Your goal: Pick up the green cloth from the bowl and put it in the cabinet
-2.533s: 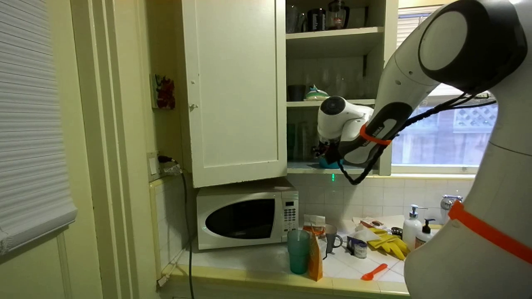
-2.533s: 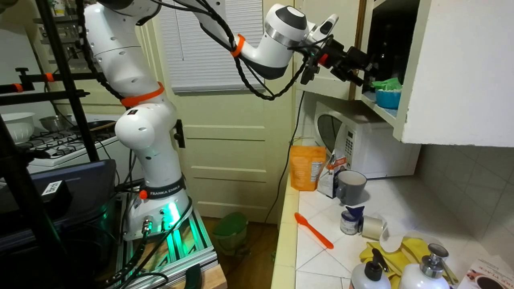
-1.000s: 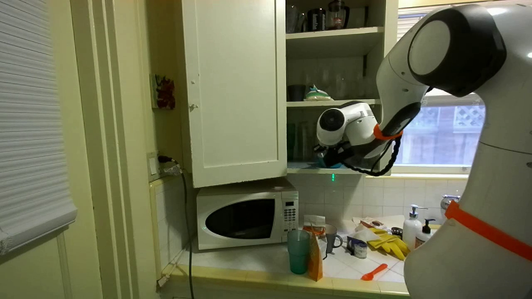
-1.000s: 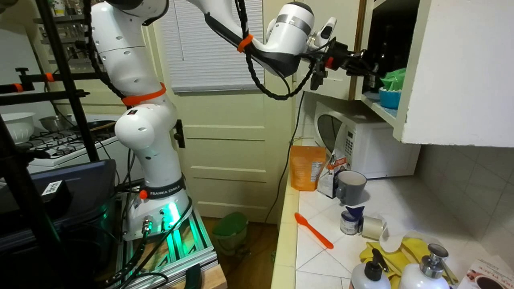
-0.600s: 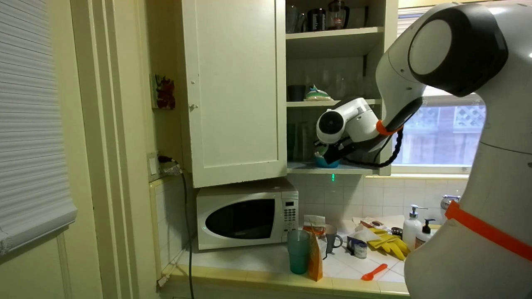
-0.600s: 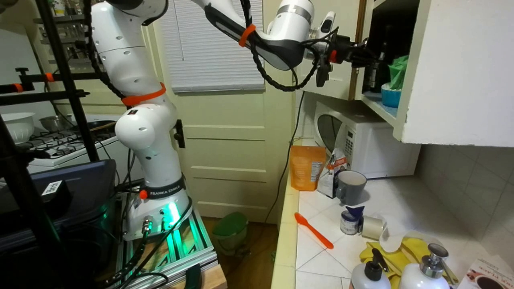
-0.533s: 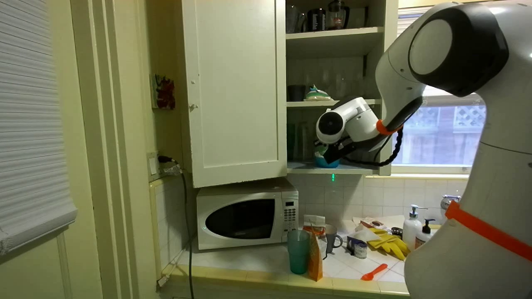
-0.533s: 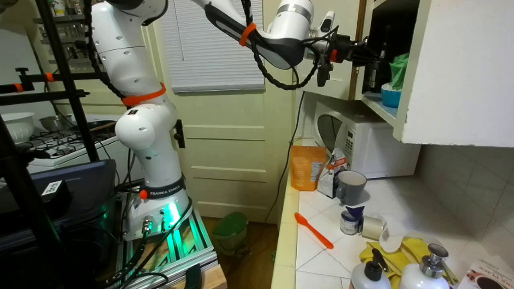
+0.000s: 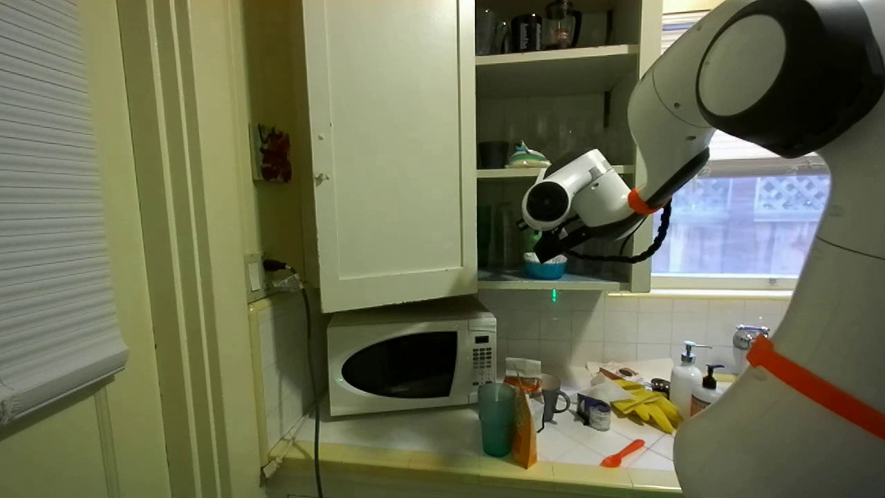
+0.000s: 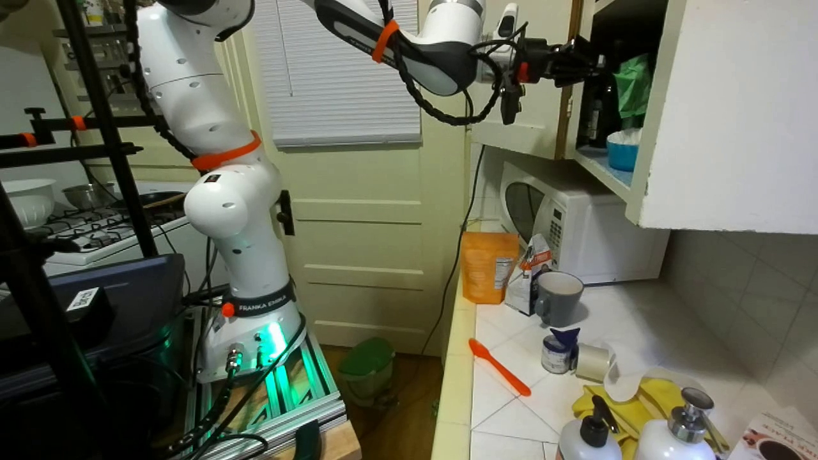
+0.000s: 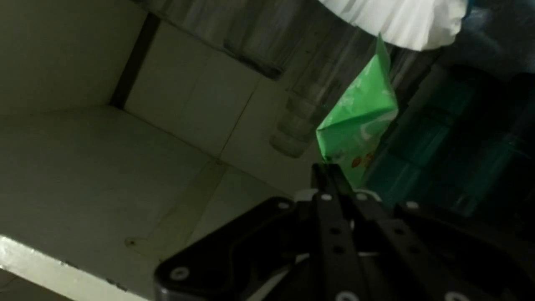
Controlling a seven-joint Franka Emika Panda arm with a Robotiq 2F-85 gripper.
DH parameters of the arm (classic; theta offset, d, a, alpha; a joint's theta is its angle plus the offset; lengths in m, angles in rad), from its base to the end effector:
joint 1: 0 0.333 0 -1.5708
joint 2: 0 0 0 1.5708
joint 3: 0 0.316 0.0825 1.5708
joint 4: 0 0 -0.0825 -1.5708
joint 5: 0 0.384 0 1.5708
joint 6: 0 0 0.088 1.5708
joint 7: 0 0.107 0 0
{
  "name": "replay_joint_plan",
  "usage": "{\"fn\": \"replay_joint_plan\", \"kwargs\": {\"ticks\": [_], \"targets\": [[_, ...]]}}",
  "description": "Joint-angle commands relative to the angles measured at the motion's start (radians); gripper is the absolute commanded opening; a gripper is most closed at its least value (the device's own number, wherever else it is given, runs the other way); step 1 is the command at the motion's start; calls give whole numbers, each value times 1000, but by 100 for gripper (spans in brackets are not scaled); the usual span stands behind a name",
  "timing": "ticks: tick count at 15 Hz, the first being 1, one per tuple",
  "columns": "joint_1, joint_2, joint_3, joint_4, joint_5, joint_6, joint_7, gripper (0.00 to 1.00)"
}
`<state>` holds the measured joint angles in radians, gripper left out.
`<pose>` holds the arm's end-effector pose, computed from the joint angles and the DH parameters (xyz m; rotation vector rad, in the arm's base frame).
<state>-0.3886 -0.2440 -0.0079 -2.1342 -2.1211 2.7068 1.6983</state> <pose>0.4871 -0.1722 0.5580 1.8389 -0.2496 1.3895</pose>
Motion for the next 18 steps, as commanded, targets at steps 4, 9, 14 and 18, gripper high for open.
{"fn": "replay_joint_plan", "kwargs": {"ticks": [4,9,14,18], "targets": [[138,-137,-145,-75,193,44,-170,0],[199,-179,-244,-104,547,103,-511,0],[228,-194,-267,-110,931,75,-868,0],[216,-173,-253,-84,1007,84,-935,1]]}}
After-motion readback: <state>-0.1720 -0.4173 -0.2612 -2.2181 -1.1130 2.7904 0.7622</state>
